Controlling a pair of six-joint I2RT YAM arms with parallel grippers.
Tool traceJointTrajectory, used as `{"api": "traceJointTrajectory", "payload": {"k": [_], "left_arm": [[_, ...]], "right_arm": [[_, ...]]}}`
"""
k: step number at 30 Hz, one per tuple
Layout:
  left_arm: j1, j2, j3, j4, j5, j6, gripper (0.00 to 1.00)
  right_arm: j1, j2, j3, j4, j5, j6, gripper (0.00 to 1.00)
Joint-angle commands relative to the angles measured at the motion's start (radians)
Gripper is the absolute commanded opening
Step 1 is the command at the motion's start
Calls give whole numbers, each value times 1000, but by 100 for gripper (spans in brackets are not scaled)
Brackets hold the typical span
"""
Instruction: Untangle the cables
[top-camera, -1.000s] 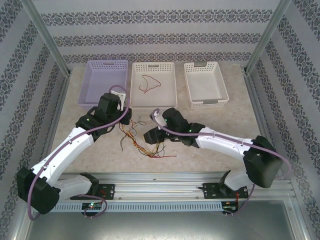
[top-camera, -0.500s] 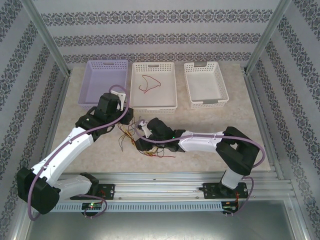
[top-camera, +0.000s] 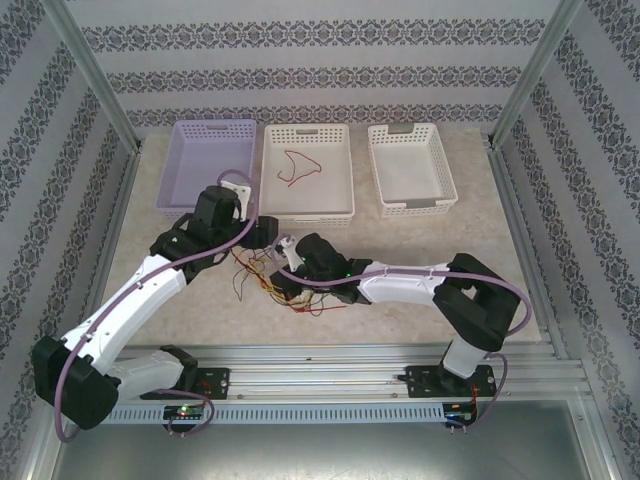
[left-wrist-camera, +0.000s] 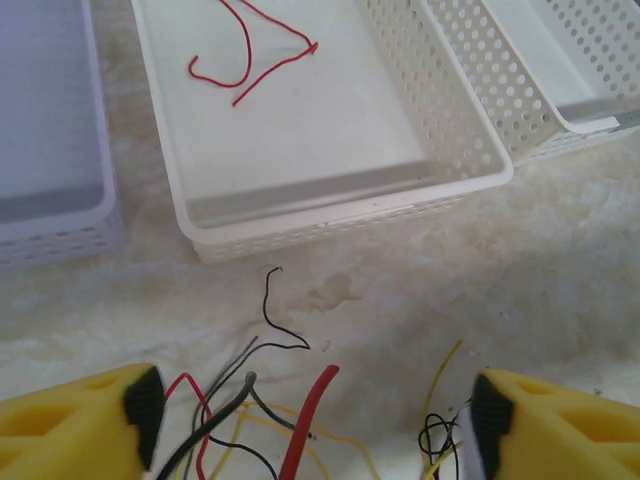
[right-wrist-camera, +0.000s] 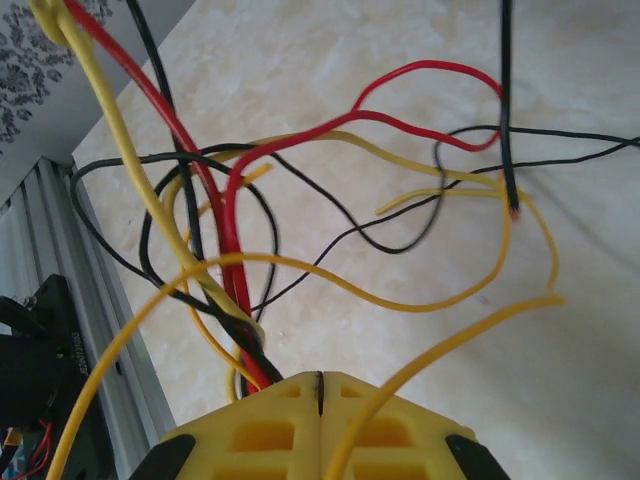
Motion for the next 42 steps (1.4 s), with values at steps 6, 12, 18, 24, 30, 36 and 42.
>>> {"api": "traceJointTrajectory", "payload": {"k": [6, 12, 18, 24, 30, 36, 42], "left_arm": [[12, -53, 33, -3, 6, -86, 100], [11, -21, 63, -66, 71, -145, 100], [1, -52, -76, 41, 237, -277, 100], [-105, -29, -186, 137, 271, -308, 100], [-226, 39, -242, 224, 289, -265, 100], [-287, 124, -269, 274, 317, -224, 100], [-287, 146, -294, 290, 298, -197, 65]], "right_arm": [[-126, -213, -70, -1, 3, 24, 0], [-182, -323, -69, -85, 29, -2, 0], [-259, -417, 20, -223, 14, -20, 0], [-277, -448, 122, -311, 8, -51, 0], [-291, -440, 184, -343, -2, -51, 0], [-291, -429, 239, -373, -7, -59, 0], [-291, -427, 270, -398, -3, -69, 0]]}}
